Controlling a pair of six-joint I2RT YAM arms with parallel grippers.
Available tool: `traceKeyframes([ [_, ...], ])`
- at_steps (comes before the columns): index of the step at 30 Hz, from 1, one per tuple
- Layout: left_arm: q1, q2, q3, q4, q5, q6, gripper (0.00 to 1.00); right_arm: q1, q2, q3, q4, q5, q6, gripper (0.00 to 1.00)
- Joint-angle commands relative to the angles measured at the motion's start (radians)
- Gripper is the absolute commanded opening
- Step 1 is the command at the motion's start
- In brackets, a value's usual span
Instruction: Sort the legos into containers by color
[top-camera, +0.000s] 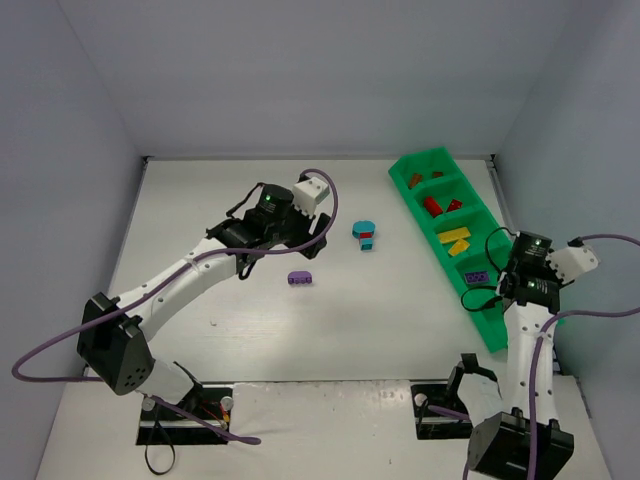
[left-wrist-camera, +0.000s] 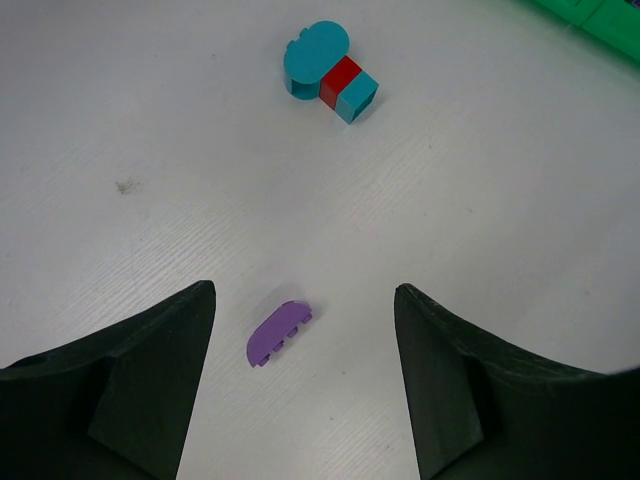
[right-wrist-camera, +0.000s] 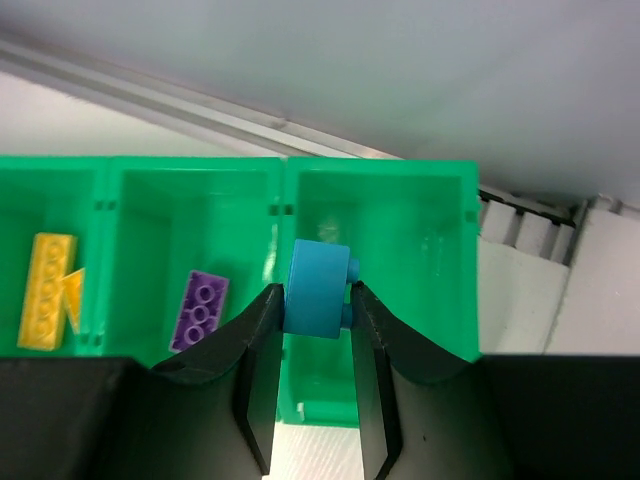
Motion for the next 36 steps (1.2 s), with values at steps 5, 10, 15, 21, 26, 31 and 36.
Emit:
traceKeyframes([
  [5,0.006,0.007,0.059,0.005,0.032,-0.032,0.66,-0.071,0.008,-0.039,0.011,0.033,0.082,0.12],
  [10,0.007,0.016,0.074,-0.015,-0.001,-0.033,0.66,-0.062,0.019,-0.066,0.011,0.031,0.107,0.43],
  [15,0.012,0.033,0.074,-0.055,-0.018,-0.006,0.66,-0.059,0.005,-0.082,0.017,0.021,0.11,0.66],
  [21,0.044,0.053,0.064,-0.072,-0.011,-0.001,0.66,-0.041,-0.024,0.006,0.043,-0.047,0.017,0.75],
  [26,0.093,0.093,0.077,-0.098,0.034,0.029,0.66,0.025,0.004,0.102,0.126,-0.227,-0.14,0.75],
  [31,0.098,0.162,0.096,-0.13,0.067,0.103,0.66,0.082,0.086,0.191,0.157,-0.454,-0.298,0.76],
  [36,0.101,0.269,0.137,-0.15,0.089,0.189,0.66,0.113,0.116,0.208,0.16,-0.734,-0.384,0.76],
])
